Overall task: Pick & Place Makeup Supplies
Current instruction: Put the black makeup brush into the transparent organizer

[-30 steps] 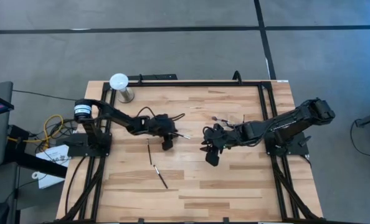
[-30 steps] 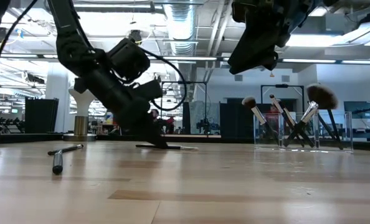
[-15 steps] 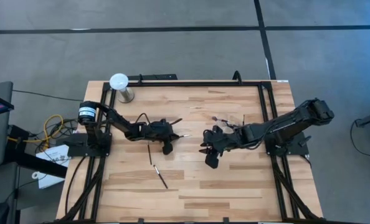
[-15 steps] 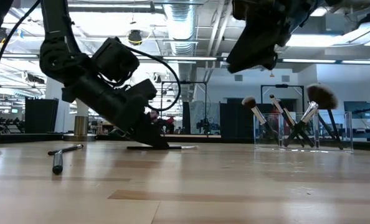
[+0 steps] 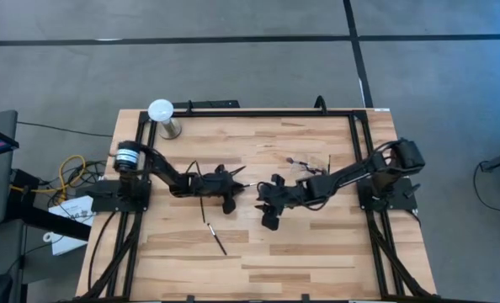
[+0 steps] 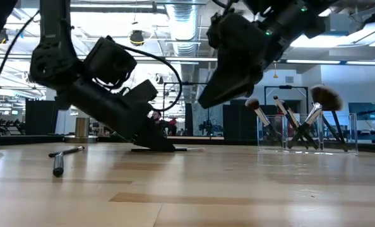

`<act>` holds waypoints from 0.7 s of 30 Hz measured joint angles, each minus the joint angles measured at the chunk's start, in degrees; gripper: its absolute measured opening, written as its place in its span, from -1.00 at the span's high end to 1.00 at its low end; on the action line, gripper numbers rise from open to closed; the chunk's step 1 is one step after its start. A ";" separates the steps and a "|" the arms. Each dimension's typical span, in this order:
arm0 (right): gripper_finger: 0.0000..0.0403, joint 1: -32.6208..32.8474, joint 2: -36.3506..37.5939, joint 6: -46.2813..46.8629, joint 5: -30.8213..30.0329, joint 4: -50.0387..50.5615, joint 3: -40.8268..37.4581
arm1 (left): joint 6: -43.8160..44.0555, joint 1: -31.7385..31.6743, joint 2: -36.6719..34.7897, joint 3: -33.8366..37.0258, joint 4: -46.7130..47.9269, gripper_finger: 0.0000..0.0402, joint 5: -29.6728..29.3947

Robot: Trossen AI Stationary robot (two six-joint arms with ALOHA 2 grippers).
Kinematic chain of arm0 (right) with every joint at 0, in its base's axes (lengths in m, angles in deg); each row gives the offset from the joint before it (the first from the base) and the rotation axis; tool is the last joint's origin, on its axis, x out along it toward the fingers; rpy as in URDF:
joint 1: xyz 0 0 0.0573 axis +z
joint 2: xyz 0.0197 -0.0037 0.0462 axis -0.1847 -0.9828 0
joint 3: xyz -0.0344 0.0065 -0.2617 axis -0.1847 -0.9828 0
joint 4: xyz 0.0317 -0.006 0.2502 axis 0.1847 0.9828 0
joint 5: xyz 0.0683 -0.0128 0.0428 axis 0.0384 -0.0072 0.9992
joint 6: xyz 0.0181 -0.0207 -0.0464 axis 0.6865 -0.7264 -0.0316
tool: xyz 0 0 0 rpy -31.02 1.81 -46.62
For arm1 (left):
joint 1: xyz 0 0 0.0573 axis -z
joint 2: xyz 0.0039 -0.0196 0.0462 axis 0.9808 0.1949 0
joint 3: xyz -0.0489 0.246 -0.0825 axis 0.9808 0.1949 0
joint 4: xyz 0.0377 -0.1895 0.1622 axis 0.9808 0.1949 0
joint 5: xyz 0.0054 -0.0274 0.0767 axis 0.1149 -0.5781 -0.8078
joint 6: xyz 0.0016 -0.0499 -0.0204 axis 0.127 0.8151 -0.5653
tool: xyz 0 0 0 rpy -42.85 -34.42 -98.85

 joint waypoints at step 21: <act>0.42 -0.94 1.12 -1.35 1.73 0.53 0.42 | 1.37 -0.46 1.32 2.06 -7.43 0.94 3.76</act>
